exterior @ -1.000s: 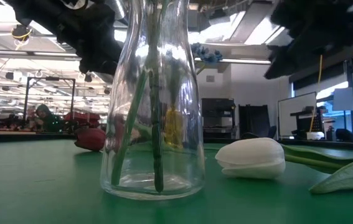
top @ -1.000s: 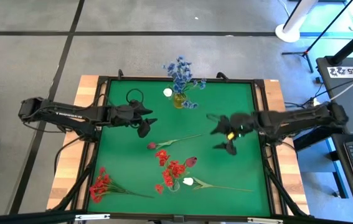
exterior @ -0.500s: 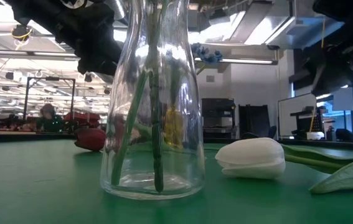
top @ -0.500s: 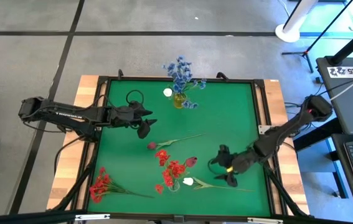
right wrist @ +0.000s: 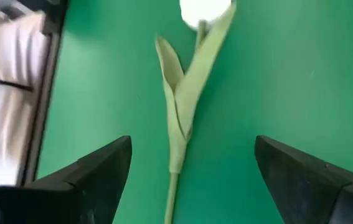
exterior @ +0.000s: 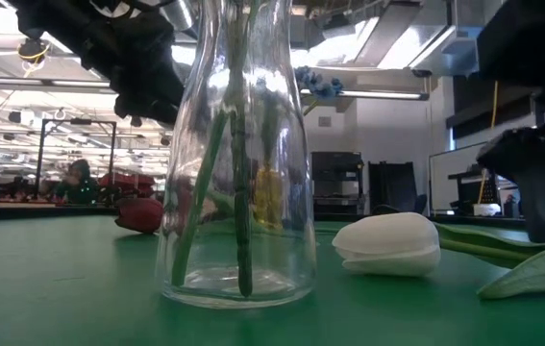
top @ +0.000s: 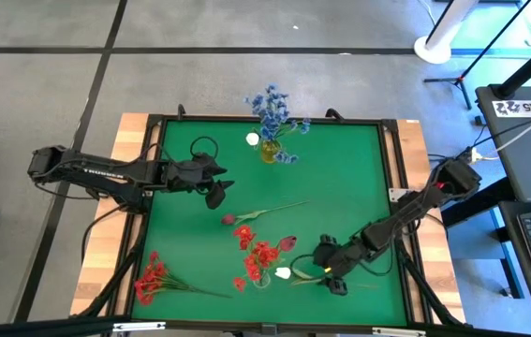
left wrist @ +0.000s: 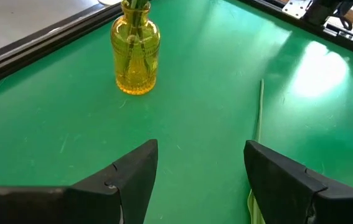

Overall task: Sort flowers into vase by color
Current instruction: Put the red flower into the transparent vase

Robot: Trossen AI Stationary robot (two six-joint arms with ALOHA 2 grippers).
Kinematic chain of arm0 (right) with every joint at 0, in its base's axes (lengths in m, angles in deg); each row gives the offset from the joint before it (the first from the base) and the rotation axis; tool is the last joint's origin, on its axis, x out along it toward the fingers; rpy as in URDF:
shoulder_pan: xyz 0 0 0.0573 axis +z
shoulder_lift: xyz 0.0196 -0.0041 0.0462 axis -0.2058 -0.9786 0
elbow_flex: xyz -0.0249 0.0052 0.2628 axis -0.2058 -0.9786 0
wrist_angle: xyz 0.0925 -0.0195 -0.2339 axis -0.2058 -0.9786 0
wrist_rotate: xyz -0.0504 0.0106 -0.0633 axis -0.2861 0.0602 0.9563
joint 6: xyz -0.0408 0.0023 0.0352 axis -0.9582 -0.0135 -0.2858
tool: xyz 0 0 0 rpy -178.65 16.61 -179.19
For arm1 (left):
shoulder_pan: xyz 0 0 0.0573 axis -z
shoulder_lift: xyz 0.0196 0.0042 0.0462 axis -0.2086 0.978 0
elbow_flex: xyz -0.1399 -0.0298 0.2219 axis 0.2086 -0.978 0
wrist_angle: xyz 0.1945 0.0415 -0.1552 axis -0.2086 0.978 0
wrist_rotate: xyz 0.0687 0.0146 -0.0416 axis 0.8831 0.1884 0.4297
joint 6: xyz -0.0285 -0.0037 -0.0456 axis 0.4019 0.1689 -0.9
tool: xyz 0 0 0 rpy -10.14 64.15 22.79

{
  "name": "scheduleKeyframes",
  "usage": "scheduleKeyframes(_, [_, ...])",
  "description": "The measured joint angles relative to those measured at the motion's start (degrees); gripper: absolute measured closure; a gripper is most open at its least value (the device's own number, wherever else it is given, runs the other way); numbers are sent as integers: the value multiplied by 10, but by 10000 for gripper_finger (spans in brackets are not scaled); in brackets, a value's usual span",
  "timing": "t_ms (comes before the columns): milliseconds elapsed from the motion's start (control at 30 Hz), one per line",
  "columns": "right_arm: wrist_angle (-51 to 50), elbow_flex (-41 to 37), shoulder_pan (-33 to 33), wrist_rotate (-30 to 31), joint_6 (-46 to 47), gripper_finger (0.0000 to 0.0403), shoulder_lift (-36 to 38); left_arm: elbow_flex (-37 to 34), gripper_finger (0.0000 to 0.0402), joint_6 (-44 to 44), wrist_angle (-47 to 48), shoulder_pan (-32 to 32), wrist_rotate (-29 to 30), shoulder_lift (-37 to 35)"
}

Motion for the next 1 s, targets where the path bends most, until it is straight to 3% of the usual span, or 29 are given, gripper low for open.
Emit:
scheduleKeyframes(267, [-19, 21, 1, 13, -41, 63, -35, 0, 169, -12, -1, 0, -1, 0])
scheduleKeyframes(500, [-138, 76, -44, 50, -108, 63, -30, 0, 169, -25, 42, 19, -117, 0])
scheduleKeyframes(700, [-178, 124, -88, 68, -191, 63, -30, 0, 169, -77, 85, 88, -115, 18])
scheduleKeyframes(1000, [-200, 140, -187, 148, -257, 63, -30, 0, 169, -96, 7, 185, -56, 131])
